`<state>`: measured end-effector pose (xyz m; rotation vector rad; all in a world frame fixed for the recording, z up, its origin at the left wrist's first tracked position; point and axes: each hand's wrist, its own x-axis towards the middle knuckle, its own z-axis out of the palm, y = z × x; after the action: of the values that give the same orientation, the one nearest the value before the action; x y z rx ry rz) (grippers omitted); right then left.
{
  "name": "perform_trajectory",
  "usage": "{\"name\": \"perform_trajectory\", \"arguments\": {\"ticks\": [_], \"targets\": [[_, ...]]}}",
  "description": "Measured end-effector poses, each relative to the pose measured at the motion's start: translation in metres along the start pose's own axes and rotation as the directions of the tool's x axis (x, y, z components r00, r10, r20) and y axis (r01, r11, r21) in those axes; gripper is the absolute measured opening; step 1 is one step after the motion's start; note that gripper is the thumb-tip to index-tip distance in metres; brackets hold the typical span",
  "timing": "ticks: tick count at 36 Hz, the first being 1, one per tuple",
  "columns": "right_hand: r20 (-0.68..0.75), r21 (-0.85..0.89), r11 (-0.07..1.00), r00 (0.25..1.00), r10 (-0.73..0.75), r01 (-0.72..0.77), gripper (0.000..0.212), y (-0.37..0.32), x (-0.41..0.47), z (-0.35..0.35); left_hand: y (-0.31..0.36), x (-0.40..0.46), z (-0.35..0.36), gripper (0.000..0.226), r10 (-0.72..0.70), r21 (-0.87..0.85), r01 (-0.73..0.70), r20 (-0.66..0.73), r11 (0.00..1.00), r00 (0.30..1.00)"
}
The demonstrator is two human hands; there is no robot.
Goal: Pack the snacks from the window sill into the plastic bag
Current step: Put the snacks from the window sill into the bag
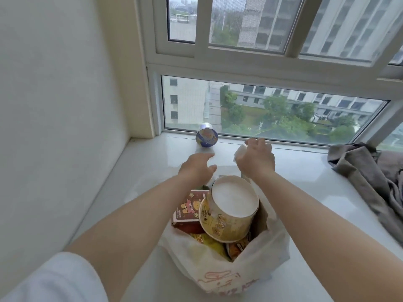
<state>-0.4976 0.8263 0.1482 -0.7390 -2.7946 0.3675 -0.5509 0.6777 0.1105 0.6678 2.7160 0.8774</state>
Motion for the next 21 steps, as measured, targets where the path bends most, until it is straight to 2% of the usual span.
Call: {"name": "perform_trajectory", "arguments": {"ticks": [3, 8, 15, 21], "targets": [[0.012, -0.080, 0.994, 0.997, -0.070, 0.071, 0.040, -0.008, 0.011, 0.013, -0.008, 0.012, -0.007, 0.050, -0.008, 0.207, 0.009, -0.010, 0.978, 1.000], [0.155, -0.241, 0.936, 0.962, -0.223, 0.256, 0.043, -0.022, 0.039, 0.033, -0.031, 0.039, -0.020, 0.051, -0.099, 0.429, 0.094, -0.010, 0.898, 0.995], [0.314, -0.264, 0.929, 0.933, -0.173, 0.261, 0.044, -0.040, 0.104, 0.078, -0.080, 0.100, -0.028, 0.053, -0.135, 0.489, 0.114, 0.008, 0.865, 0.991], [0.384, -0.254, 0.936, 0.914, -0.133, 0.243, 0.042, -0.054, 0.173, 0.133, -0.145, 0.168, -0.022, 0.050, -0.229, 0.494, 0.192, 0.016, 0.848, 0.973]]}}
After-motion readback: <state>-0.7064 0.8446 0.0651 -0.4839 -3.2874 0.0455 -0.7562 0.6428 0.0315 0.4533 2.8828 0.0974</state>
